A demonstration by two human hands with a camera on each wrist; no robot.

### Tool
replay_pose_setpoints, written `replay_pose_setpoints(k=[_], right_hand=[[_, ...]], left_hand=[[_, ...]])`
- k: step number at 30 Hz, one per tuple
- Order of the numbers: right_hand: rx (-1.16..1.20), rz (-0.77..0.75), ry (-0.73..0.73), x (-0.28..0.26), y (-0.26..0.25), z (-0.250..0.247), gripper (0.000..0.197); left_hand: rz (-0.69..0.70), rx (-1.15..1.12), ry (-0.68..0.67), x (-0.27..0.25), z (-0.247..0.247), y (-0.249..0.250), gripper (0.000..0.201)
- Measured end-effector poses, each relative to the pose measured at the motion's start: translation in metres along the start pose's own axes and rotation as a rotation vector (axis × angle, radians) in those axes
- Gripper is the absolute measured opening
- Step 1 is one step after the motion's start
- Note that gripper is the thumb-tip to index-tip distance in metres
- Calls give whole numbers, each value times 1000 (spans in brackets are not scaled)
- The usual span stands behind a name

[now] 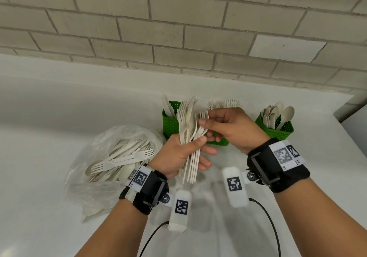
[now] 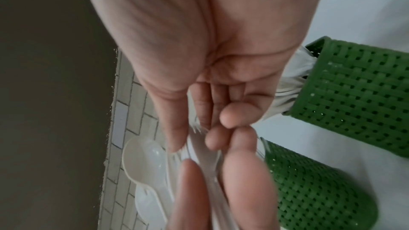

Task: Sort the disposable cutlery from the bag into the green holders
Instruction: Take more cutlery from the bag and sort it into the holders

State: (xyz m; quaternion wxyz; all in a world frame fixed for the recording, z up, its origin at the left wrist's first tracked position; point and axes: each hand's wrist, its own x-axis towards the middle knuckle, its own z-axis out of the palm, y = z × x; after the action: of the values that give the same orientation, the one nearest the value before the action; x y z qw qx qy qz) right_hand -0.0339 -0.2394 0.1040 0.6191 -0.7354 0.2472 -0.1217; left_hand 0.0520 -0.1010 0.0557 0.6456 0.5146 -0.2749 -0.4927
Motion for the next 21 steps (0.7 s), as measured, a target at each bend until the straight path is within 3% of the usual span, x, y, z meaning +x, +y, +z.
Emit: replay_pose_setpoints(k=[3,7,12,17,21], right_hand=[[50,-39,32,-1,2,-3,15],[139,-93,112,-4,6,-1,10],[141,-58,153,-4,12,0,36],[52,-48,108,-7,10,-10,14],[86,-151,238,-12,-1,-30,22]], left_hand=[[9,-43,45,-1,-1,-2,33],[64,-82,126,1,-1,-5,20],[43,-61,106,0,1,-7,21],[-8,-121,91,0,6,-10,29],[-28,-219,147,1,2,-12,27]])
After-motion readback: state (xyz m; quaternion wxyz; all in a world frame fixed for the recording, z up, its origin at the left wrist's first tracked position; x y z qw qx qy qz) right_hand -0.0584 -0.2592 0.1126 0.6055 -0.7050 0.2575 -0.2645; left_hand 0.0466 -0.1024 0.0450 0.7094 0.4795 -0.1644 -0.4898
